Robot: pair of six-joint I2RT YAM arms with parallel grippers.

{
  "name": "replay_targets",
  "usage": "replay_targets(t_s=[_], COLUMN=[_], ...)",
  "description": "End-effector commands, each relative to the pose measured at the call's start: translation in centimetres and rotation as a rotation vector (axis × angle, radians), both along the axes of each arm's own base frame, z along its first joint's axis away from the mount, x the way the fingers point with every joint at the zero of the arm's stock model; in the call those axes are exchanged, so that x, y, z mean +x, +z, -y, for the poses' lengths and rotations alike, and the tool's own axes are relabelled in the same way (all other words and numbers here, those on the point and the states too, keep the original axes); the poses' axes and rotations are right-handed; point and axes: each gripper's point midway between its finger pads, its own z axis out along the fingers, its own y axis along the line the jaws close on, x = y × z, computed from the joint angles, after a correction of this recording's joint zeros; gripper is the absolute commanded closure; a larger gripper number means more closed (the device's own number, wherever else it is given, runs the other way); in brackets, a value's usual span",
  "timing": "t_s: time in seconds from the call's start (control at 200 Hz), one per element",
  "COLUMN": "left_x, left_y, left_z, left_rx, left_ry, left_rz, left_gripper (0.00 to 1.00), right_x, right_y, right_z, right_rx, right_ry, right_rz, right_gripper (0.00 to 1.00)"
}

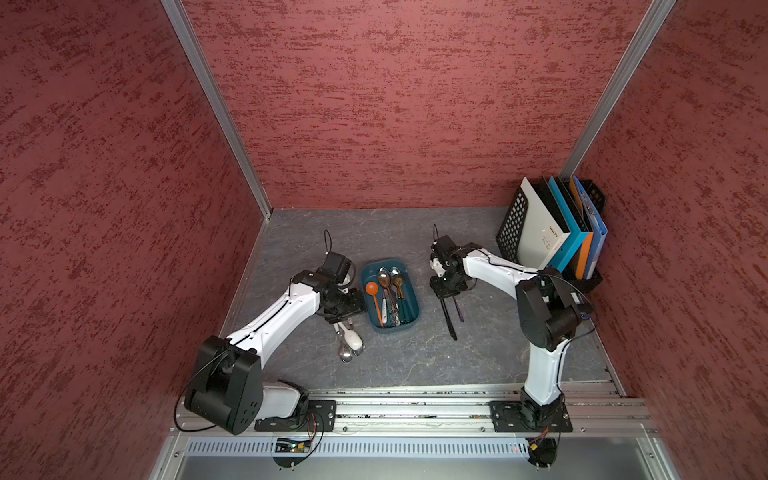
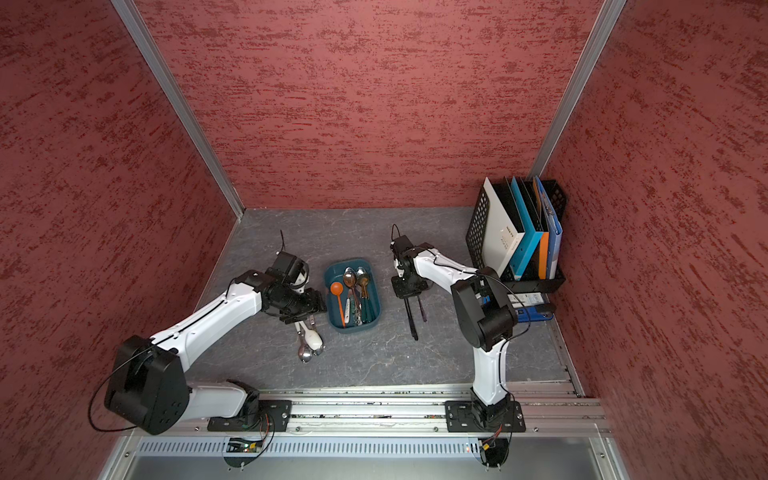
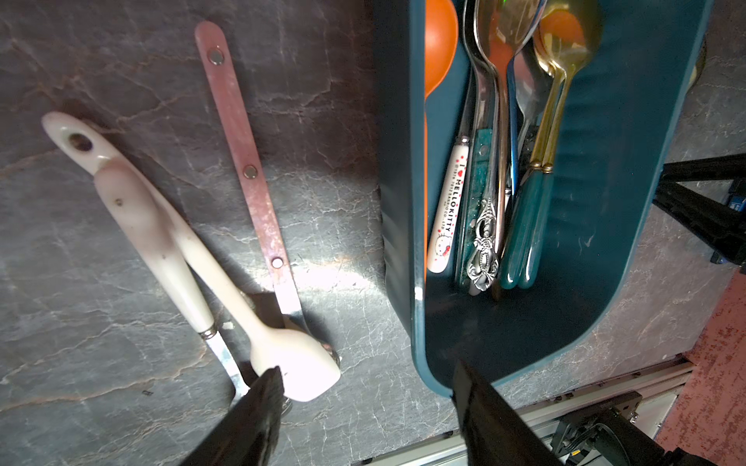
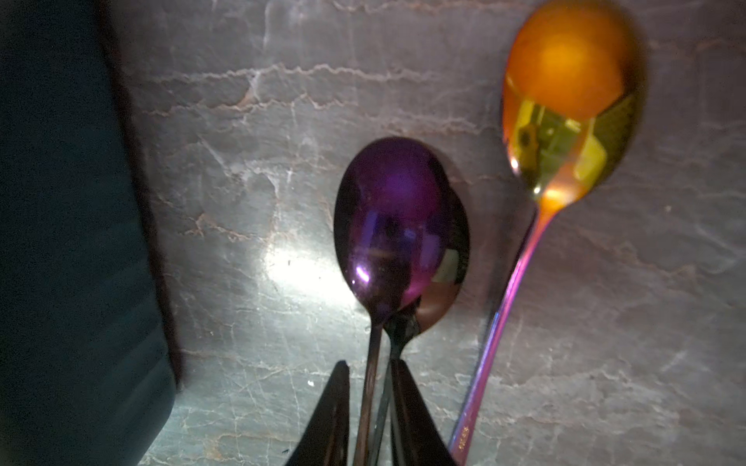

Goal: Put the spoon into the storage box
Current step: Adjust the spoon at the center of the board, then pick up the spoon from the center of the board.

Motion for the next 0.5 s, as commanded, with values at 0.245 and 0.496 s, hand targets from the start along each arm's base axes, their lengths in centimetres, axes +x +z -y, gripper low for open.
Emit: replay_targets(t_s=[0.245,0.496], left_x=[0.0,0.0], left_y=[-0.1,-0.1], left_z=[0.0,0.0], left_rx=[0.003,0.004], left_ry=[-0.011,-0.011], left_rz=[0.011,0.008], left_gripper=[0.3,0.3], right_x=[-0.6,-0.9], right_y=[-2.0,-3.0], right_z=[-0.4,-0.4], right_rx=[-0.025,-0.047], right_ry=[0.004,-0.003], right_rz=[-0.033,-0.049], right_gripper=[0.79,0.78])
